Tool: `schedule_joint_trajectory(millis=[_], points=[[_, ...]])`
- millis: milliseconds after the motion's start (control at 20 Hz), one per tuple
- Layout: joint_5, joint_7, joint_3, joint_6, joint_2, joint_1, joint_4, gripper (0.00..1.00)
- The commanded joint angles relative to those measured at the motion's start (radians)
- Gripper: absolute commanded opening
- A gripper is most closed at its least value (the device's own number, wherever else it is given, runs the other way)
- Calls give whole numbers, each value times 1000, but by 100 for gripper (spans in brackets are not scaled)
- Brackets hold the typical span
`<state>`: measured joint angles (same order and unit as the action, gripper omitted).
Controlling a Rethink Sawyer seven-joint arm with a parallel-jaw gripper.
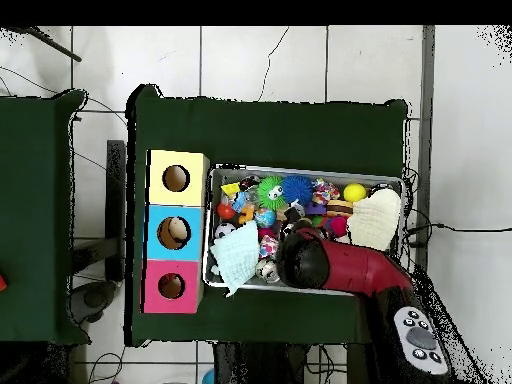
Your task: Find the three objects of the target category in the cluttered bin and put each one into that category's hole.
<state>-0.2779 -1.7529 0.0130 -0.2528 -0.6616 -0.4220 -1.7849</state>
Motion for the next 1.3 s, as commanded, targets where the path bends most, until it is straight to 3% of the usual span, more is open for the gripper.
schedule_joint_trajectory(millis=[50, 400, 850, 1300], points=[[39, -30, 108, -150, -108, -23, -42, 0], [55, -57, 94, -174, -127, -3, -40, 0], [116, -162, 18, -243, -175, 105, -46, 0], [184, -199, -37, -291, -261, 201, -92, 0]])
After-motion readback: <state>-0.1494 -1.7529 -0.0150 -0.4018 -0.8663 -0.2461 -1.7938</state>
